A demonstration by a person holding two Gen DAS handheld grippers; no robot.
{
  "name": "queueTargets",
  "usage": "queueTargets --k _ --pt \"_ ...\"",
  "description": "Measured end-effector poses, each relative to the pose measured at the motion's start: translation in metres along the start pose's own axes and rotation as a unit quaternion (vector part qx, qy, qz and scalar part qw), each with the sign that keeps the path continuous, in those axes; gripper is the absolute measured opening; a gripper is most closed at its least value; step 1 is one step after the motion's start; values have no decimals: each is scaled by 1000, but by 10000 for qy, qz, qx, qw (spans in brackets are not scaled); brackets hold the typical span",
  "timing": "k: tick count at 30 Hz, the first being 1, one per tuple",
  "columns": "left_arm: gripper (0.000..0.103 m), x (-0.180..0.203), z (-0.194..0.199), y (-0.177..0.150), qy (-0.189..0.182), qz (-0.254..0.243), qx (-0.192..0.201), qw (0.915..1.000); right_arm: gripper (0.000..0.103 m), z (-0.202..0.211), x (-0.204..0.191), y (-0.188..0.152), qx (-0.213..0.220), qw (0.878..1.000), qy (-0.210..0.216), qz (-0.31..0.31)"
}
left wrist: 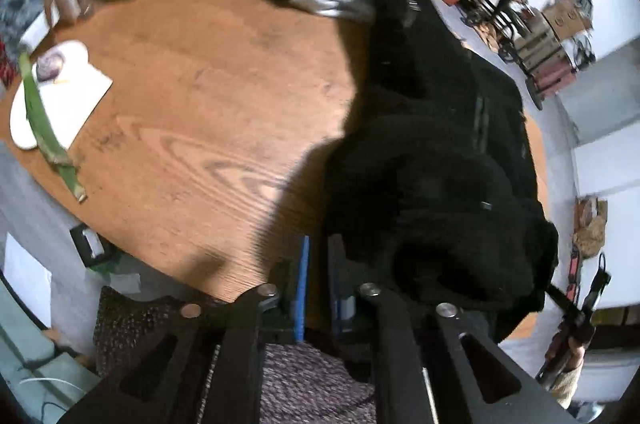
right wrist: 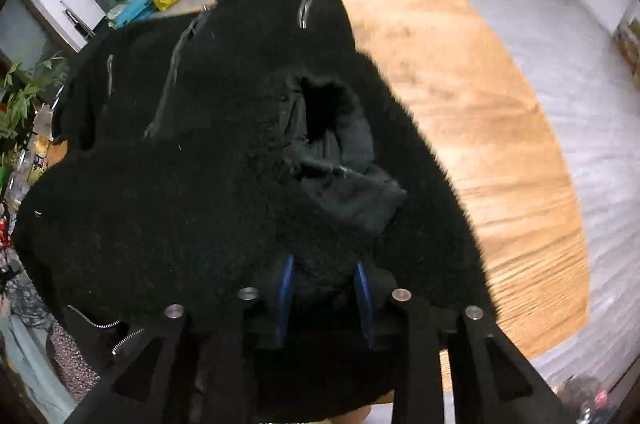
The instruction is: Fold clothes
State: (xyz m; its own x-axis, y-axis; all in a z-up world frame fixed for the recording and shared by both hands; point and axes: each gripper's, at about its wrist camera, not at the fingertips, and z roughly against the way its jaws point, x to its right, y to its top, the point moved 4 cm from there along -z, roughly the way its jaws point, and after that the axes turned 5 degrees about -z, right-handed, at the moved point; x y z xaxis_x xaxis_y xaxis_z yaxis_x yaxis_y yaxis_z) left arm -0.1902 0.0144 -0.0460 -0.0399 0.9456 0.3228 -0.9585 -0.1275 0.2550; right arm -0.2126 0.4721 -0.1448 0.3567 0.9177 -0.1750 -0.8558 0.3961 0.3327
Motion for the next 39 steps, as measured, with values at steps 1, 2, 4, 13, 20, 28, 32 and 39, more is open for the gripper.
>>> queueTargets --k 1,2,4,13,20,28,32,39 --pt "55 12 -3 -1 -131 -80 -86 9998 32 2 0 1 24 10000 -2 8" --pt "64 24 -6 -2 -261 -160 -172 9994 32 3 -1 0 20 10000 -5 33" --pt "64 41 -17 -2 -627 -147 -458 9969 34 2 -4 -1 -6 10000 3 91" --pt "48 39 -93 25 -769 1008 -675 9896 36 13 -11 -1 141 9984 522 146" --pt "9 31 -34 41 -1471 774 307 9856 18 39 -15 8 538 9901 1296 54" --pt "8 -24 -31 -6 -1903 1407 6 9716 13 85 -6 -2 815 9739 2106 -206" --pt "8 -29 -77 -30 -1407 1368 -767 9775 13 60 5 -16 566 9862 1521 -329" --pt "6 -14 -57 -24 -758 685 -602 9929 16 64 2 -6 752 9927 930 -125"
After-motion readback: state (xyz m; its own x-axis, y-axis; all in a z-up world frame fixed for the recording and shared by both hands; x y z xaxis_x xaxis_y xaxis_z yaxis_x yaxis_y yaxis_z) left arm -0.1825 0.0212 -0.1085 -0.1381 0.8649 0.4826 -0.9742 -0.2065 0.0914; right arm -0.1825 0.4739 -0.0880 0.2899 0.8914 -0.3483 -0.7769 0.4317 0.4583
